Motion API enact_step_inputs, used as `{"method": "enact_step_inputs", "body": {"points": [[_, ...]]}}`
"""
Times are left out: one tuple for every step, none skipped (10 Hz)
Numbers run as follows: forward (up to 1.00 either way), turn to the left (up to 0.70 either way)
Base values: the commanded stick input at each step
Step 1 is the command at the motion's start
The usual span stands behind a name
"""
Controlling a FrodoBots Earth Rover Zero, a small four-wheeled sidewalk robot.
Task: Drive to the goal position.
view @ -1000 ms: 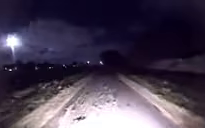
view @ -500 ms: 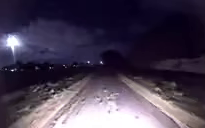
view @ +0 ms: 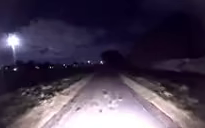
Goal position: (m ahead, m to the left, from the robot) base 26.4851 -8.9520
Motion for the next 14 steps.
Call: {"method": "enact_step_inputs", "body": {"points": [[0.85,0.00],[0.85,0.00],[0.85,0.00],[0.85,0.00],[0.85,0.00],[0.85,0.00],[0.85,0.00],[0.85,0.00],[0.85,0.00],[0.85,0.00],[0.85,0.00],[0.85,0.00],[0.85,0.00],[0.85,0.00]]}}
